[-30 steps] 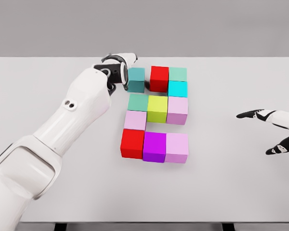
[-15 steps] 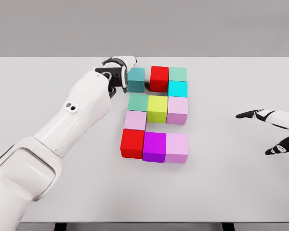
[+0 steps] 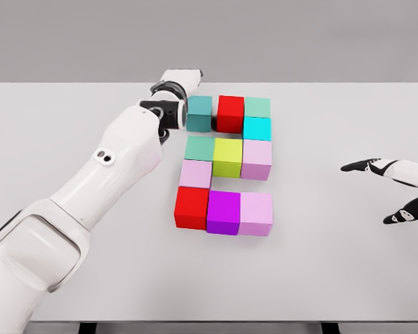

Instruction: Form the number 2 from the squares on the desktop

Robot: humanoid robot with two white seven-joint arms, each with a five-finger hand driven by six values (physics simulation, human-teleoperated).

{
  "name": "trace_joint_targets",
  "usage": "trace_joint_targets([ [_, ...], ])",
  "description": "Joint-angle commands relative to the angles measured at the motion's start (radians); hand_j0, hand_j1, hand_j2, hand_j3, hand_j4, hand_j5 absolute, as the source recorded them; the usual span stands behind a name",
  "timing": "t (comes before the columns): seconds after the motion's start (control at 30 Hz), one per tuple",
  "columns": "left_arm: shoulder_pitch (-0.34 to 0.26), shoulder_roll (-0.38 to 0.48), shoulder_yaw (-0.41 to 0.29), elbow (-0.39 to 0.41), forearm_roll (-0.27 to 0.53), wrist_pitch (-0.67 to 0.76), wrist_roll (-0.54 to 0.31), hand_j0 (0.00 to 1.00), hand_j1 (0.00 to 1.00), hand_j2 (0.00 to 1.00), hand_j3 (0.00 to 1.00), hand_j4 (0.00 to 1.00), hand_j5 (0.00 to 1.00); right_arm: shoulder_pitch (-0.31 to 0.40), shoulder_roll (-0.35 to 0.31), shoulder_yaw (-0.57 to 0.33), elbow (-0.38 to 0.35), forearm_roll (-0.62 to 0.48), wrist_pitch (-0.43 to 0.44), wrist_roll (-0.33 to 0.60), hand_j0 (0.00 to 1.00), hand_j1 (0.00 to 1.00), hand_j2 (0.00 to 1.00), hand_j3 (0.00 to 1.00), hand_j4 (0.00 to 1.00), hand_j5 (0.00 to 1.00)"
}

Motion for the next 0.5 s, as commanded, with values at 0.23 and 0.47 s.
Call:
trace_joint_targets([
  [0.23,0.0,0.0,0.002,0.0,-0.006,-0.006,0.005,1.0,1.0,1.0,1.0,1.0,1.0,0.0,-0.002,0.0,0.001,-0.006,0.003,0.0,1.0,1.0,1.0,1.0,1.0,1.0],
  [0.47,0.002,0.0,0.002,-0.008,-0.003,-0.004,0.005,1.0,1.0,1.0,1.0,1.0,1.0,-0.002,0.003,0.0,0.005,-0.004,0.003,0.0,1.0,1.0,1.0,1.0,1.0,1.0],
])
